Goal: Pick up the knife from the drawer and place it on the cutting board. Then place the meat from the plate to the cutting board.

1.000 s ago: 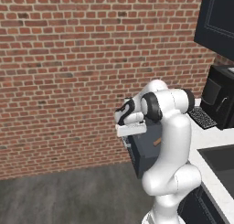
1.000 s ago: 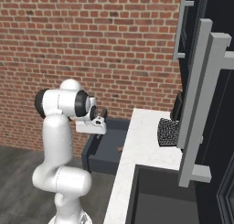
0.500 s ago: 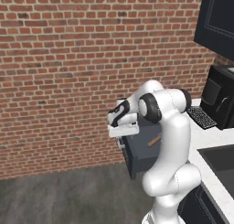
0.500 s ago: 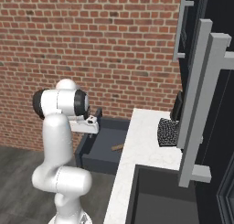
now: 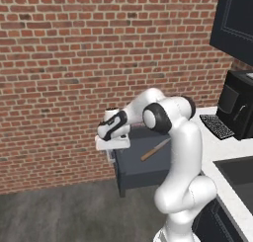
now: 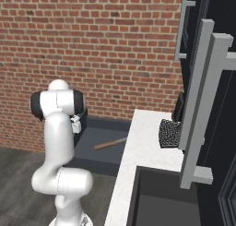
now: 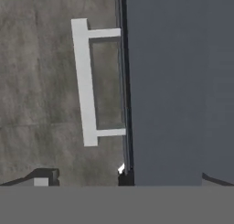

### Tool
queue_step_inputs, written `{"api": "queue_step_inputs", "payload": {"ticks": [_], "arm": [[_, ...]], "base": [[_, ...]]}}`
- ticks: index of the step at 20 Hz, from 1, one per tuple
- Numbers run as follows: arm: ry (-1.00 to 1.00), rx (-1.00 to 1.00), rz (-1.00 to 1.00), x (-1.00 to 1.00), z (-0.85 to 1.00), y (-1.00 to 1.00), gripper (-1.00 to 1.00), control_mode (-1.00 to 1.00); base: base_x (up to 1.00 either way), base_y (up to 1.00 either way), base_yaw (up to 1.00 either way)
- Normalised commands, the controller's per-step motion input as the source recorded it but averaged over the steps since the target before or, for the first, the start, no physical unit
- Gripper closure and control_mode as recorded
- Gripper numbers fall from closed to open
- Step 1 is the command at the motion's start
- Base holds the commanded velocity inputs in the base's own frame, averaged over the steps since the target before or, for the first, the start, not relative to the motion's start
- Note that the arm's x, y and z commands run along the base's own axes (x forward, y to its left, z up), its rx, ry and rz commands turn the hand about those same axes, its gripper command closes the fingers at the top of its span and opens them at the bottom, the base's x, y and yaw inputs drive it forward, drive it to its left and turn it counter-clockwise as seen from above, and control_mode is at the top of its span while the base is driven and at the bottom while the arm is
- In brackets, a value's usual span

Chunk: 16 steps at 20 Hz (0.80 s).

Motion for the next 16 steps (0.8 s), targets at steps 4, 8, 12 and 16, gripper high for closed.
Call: {"api": "queue_step_inputs", "payload": {"ticks": [4,8,12,16], "arm": [[-0.02,-0.01,-0.09,0.02,0.16,1.00,-1.00,-1.00],[-0.04,-0.03,-0.10,0.01,0.24,1.00,-1.00,-1.00],[0.01,-0.06,-0.10,0.12,0.23,1.00,-1.00,-1.00],[0.02,-0.02,-0.06,0.06,0.00,0.25,-1.00,-1.00]], "base": [[0.00,0.00,0.00],[0.00,0.00,0.00],[0.00,0.00,0.00],[0.00,0.00,0.00]]}}
